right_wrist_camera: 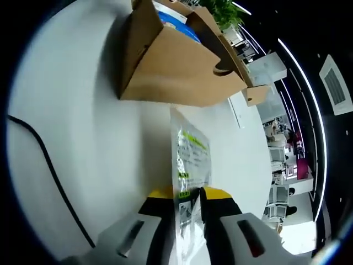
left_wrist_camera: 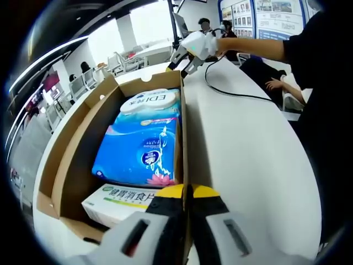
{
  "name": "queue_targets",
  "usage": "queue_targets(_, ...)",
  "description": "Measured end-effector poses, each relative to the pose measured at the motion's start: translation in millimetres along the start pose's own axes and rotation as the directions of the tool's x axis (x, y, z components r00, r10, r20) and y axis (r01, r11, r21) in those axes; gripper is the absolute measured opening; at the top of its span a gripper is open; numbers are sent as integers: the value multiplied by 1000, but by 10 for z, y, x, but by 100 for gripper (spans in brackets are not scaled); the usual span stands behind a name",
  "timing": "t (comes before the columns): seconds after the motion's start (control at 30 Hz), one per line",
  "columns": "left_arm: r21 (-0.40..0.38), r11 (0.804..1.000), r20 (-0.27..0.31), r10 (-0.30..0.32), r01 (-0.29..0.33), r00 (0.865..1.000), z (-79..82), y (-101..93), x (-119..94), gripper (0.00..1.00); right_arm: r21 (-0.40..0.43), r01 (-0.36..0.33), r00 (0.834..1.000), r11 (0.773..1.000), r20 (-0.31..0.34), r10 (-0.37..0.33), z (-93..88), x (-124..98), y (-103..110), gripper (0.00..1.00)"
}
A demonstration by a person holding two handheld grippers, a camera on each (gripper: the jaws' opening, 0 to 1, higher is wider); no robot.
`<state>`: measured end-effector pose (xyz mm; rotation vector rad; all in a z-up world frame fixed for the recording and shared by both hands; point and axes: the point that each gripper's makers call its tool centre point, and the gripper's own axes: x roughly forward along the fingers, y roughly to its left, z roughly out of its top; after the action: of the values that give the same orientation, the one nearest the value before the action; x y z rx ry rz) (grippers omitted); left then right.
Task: Operate the shoe box by opening the lid, removing the specified soft item, and placing it in the target area until the item is outside and the box remains undamaged.
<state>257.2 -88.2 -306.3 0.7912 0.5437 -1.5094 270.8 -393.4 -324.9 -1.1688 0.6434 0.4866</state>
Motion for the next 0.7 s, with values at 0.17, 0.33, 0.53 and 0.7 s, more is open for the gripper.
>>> queue_targets(0.17,-2,1000,-1,1,-1,1000,-2,-1,-3,2,-7,-27,999,1000,-22,27,-19,-33,32,15)
queue_targets(0.33,-2,1000,0,1,-1,1000,-3,6,-2,2,-10,-47,998,999,-33,47,-27,-46,48,16)
queue_targets(0.53,-1,1000,0,1,-1,1000,-3,8,-1,2,-5,-80,996,997,-42,80,-45,-46,81,17)
queue_targets(0.7,-1,1000,0,1,-1,1000,-3,8,-1,2,-31,-99,993,995,-60,97,-41,-92,119,17)
